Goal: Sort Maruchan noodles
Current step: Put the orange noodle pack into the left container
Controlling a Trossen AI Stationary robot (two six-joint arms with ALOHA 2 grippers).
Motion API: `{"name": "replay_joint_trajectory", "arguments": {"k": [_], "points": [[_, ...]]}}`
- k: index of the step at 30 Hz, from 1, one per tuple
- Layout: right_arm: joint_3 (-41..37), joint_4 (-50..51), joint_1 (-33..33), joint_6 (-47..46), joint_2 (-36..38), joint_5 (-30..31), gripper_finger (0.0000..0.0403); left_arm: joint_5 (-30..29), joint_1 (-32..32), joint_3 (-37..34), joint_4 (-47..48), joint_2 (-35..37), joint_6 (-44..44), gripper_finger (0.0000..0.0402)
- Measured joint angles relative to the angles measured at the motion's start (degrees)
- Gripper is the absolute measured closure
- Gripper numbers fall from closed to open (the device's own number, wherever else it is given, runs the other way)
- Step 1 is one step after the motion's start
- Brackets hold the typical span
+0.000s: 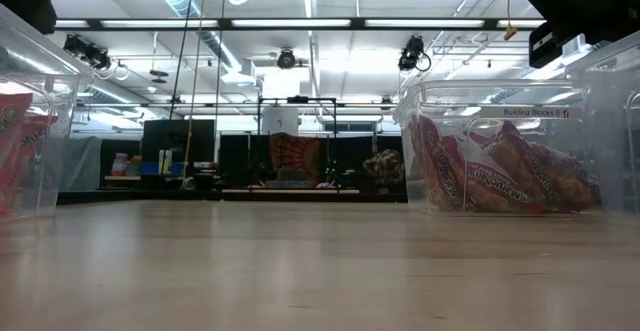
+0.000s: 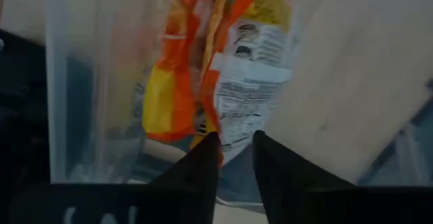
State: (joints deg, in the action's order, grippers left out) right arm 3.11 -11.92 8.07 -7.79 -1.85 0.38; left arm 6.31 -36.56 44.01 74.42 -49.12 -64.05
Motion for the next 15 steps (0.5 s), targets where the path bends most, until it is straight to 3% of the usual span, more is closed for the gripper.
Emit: {"name": "replay_joint_trajectory", "arguments": {"k": [7, 15], "points": [[0.0, 0.0, 0.0, 0.0, 0.0, 0.0, 0.0374, 0.0, 0.0, 7.2, 0.9, 0.0, 0.0, 0.0270], [0.0, 0.0, 0.0, 0.0, 0.0, 0.0, 0.0374, -3.0, 0.0, 15.0, 0.6, 0.0, -1.7, 0.0265]]}}
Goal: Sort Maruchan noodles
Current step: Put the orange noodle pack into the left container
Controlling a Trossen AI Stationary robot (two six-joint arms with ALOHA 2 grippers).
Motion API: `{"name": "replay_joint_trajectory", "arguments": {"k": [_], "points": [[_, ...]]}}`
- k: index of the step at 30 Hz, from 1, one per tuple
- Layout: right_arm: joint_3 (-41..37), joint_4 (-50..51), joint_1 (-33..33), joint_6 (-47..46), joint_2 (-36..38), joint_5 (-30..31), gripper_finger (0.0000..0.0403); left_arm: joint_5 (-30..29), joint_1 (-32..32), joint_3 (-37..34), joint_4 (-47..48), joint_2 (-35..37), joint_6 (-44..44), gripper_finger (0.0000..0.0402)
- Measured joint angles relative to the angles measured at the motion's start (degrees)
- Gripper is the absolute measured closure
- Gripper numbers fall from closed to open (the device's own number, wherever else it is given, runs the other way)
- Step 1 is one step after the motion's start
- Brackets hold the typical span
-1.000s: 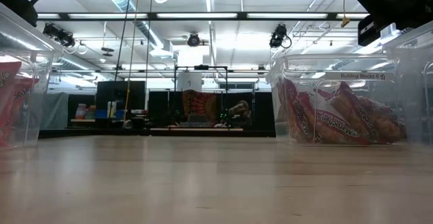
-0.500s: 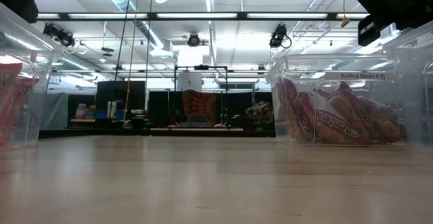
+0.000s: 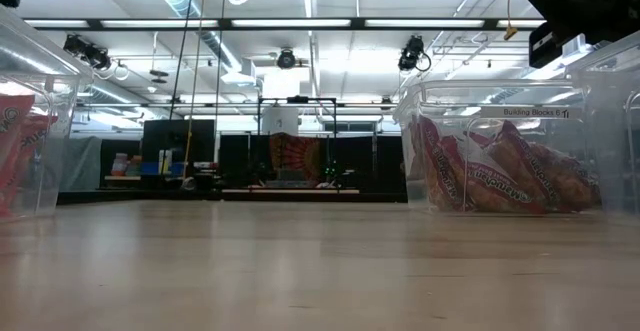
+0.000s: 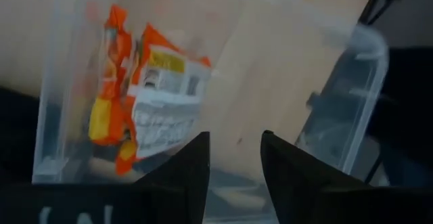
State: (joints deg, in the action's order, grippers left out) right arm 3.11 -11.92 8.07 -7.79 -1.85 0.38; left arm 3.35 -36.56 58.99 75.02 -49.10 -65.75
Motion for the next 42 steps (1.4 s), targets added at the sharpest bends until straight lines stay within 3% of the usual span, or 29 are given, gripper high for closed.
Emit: {"name": "replay_joint_trajectory", "arguments": {"k": [4, 16, 25, 34, 42], "points": [[0.0, 0.0, 0.0, 0.0, 0.0, 0.0, 0.0374, -3.2, 0.0, -0.5, -4.5, -0.4, -1.1, 0.0264], [0.0, 0.0, 0.0, 0.0, 0.0, 0.0, 0.0374, -2.1, 0.0, -4.0, -23.8, -6.5, 6.8, 0.0264], [0.0, 0.0, 0.0, 0.0, 0.0, 0.0, 0.0374, -13.9, 1.8, -4.0, -38.6, -6.0, 16.1, 0.0264], [0.0, 0.0, 0.0, 0.0, 0.0, 0.0, 0.0374, -15.0, 14.8, -4.0, -45.6, -6.2, 24.7, 0.0258], [0.0, 0.0, 0.0, 0.0, 0.0, 0.0, 0.0374, -5.1, 28.9, -3.9, -50.7, -9.7, 32.5, 0.0216]]}}
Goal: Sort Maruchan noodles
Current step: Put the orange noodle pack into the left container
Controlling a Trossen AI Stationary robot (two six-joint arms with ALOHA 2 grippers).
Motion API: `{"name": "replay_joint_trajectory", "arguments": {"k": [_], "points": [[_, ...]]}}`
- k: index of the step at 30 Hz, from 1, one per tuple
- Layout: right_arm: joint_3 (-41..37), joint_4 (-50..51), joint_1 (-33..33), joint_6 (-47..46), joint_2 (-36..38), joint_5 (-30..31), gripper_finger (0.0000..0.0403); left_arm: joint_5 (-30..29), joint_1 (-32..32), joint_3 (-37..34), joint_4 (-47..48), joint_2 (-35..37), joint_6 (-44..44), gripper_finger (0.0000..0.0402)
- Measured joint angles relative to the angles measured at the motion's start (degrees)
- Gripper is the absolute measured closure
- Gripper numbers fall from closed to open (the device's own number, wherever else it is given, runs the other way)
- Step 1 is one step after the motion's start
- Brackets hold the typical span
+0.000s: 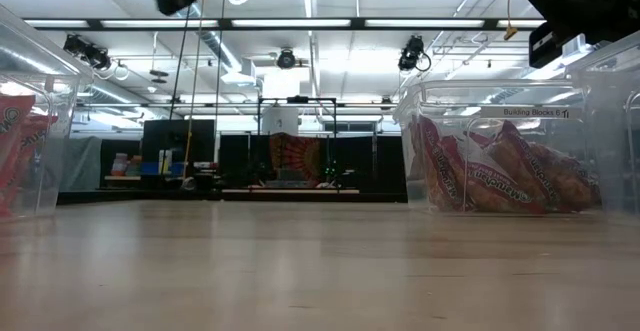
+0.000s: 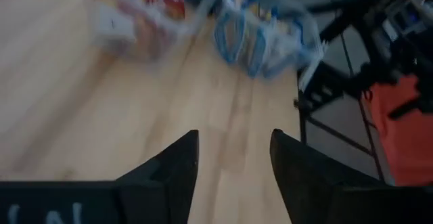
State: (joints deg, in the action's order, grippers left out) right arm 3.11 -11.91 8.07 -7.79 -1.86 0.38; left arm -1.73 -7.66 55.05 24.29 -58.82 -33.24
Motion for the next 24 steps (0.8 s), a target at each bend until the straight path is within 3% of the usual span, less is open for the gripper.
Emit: {"name": "replay_joint_trajectory", "arguments": {"k": [9, 24], "points": [[0.0, 0.0, 0.0, 0.0, 0.0, 0.0, 0.0374, 5.7, 10.5, 0.0, -16.2, -6.2, 4.4, 0.0194], [0.0, 0.0, 0.0, 0.0, 0.0, 0.0, 0.0374, 9.2, 20.9, 0.0, -13.7, -2.5, 4.4, 0.0194]]}}
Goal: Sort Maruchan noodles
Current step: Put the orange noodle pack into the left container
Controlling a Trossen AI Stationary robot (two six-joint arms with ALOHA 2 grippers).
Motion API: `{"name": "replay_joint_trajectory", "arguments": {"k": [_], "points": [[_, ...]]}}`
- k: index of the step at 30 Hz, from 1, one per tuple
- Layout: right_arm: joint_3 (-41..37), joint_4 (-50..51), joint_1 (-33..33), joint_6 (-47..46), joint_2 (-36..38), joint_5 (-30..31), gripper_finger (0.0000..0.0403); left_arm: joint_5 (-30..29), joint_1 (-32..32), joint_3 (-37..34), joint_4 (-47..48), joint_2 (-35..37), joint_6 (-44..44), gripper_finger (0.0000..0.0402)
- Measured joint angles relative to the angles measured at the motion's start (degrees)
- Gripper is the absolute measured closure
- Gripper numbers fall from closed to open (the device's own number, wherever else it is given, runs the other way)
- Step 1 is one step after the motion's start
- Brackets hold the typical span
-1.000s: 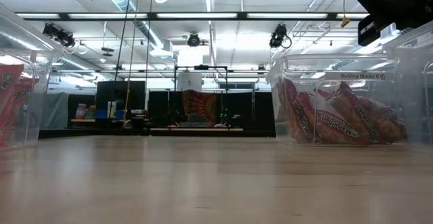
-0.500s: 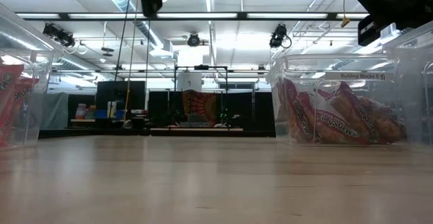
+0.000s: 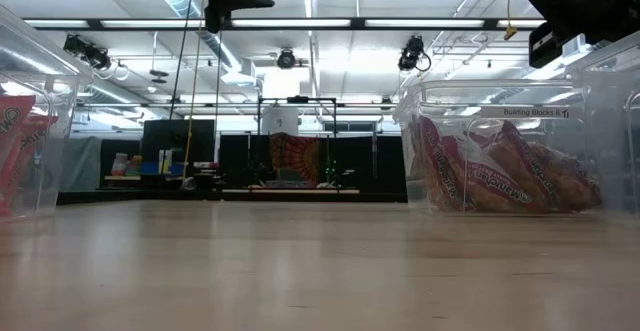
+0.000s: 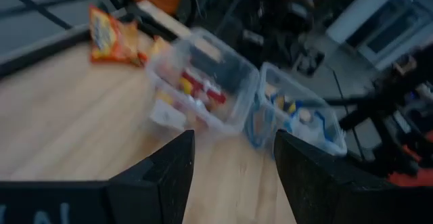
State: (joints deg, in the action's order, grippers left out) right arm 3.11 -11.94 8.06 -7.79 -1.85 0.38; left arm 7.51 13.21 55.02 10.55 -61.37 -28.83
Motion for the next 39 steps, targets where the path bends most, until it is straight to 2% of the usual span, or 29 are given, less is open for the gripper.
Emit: {"name": "replay_joint_trajectory", "arguments": {"k": [5, 10, 13, 27, 36, 39], "points": [[0.0, 0.0, 0.0, 0.0, 0.0, 0.0, 0.0374, -0.4, 2.9, 0.0, 0.9, 3.8, -0.5, 0.0194], [0.0, 0.0, 0.0, 0.0, 0.0, 0.0, 0.0374, -4.9, 3.1, 0.0, 0.5, 7.0, -0.6, 0.0194], [0.0, 0.0, 0.0, 0.0, 0.0, 0.0, 0.0374, -5.5, 3.1, 0.0, 0.5, 8.0, -1.9, 0.0194], [0.0, 0.0, 0.0, 0.0, 0.0, 0.0, 0.0374, -6.4, 1.2, 0.0, -3.0, 9.4, -3.2, 0.0194], [0.0, 0.0, 0.0, 0.0, 0.0, 0.0, 0.0374, -6.2, 1.3, 0.0, -2.7, 9.8, -2.5, 0.0194], [0.0, 0.0, 0.0, 0.0, 0.0, 0.0, 0.0374, -6.3, 1.3, 0.0, 0.0, 10.5, -2.4, 0.0194]]}}
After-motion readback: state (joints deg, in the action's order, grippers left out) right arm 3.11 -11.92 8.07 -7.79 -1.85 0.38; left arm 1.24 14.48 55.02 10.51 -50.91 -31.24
